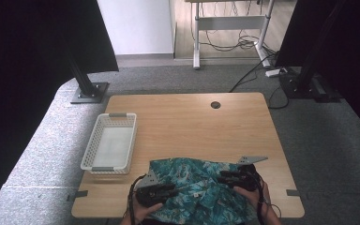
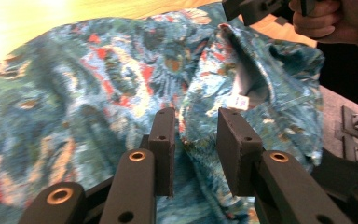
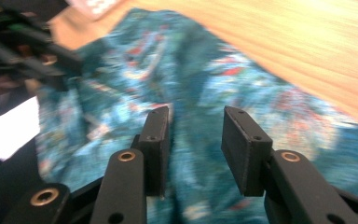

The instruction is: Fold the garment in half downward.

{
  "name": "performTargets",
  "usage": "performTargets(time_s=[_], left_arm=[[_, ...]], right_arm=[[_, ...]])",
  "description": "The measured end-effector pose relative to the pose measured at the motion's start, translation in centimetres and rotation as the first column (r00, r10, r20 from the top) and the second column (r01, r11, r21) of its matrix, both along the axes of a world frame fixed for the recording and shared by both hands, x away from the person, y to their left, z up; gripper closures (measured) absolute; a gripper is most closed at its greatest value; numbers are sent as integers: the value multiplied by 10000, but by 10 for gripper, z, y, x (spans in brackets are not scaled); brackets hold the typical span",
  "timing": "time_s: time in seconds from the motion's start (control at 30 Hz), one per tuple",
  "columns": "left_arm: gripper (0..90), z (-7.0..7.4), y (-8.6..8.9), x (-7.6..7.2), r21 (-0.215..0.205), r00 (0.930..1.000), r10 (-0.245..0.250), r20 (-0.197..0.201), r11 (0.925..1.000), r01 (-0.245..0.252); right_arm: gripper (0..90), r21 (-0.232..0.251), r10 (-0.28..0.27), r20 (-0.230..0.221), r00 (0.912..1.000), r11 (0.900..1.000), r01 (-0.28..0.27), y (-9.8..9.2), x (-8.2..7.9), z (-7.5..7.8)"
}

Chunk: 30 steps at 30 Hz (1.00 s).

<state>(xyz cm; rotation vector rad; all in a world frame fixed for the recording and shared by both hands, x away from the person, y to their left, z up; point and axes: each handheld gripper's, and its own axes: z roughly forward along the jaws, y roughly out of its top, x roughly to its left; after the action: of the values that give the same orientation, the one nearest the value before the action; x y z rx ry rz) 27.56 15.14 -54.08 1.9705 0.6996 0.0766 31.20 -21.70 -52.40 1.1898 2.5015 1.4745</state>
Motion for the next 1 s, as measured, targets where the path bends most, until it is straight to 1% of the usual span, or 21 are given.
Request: performTargets(time_s=[0.03,0.07,0.1,0.23,0.27,0.3,0.37,0.4,0.43,0.47,0.5,0.63,0.67,0.77,0.8,0.83,0.87,0.9,0.93,0.97,1.0], left_arm=[[669,-1,2,2,25,9999,138,-31,9999,-138],[669,-1,3,4,53,9998,190,-67,9998,-190],[669,-2,4,5,77,9996,276,-85,9996,-275],[658,-4,8,13,196,9981,583,-219,9981,-579],[652,-5,9,17,308,9974,666,-284,9974,-657],[648,-5,9,17,308,9974,666,-284,9974,-657],[643,-6,8,20,434,9968,740,-316,9964,-726],[626,-8,6,23,544,9965,743,-382,9959,-722],[623,-8,6,23,544,9965,743,-382,9959,-722],[617,-8,4,24,658,9966,703,-435,9956,-674],[610,-8,4,24,658,9966,703,-435,9956,-674],[582,-9,0,22,919,9976,587,-368,9942,-551],[566,-10,0,21,985,9978,563,-342,9937,-527],[549,-11,-1,19,1043,9979,508,-398,9935,-464],[530,-10,-2,17,1106,9983,437,-395,9931,-391],[530,-10,-2,17,1106,9983,437,-395,9931,-391],[527,-10,-2,16,1157,9985,427,-352,9925,-383],[527,-9,-3,15,1184,9986,420,-335,9922,-377],[519,-8,-2,15,1191,9984,473,-304,9919,-433],[517,-8,-2,15,1191,9984,473,-304,9919,-433],[514,-7,-2,16,1141,9983,502,-307,9924,-464]], right_arm=[[592,-45,-161,-176,9997,9999,161,-1,5,-4],[571,-201,-223,-193,9996,9996,219,0,7,-7],[571,-201,-223,-193,9996,9996,219,0,7,-7],[536,-593,-338,-319,9989,9977,319,6,12,-13],[527,-614,-151,-399,9991,9980,127,9,12,-15],[527,-614,-151,-399,9991,9980,127,9,12,-15],[516,-833,-60,-420,9991,9965,25,13,13,-16],[499,-1016,96,-342,9994,9947,-130,15,12,-16],[493,-1033,170,-267,9995,9945,-197,16,11,-15],[486,-980,275,-201,9994,9948,-293,16,9,-14],[486,-980,275,-201,9994,9948,-293,16,9,-14],[435,-806,583,54,9983,9951,-577,14,-1,-6],[419,-802,772,79,9970,9939,-763,12,-7,-4],[406,-923,955,76,9954,9912,-944,12,-13,-3],[402,-881,1166,71,9932,9894,-1155,10,-18,-3],[402,-881,1166,71,9932,9894,-1155,10,-18,-3],[385,-735,1340,71,9910,9884,-1331,7,-23,-2],[385,-735,1340,71,9910,9884,-1331,7,-23,-2],[373,-552,1443,117,9895,9881,-1434,4,-26,-1],[373,-552,1443,117,9895,9881,-1434,4,-26,-1],[373,-371,1652,140,9862,9857,-1646,2,-30,-1]])
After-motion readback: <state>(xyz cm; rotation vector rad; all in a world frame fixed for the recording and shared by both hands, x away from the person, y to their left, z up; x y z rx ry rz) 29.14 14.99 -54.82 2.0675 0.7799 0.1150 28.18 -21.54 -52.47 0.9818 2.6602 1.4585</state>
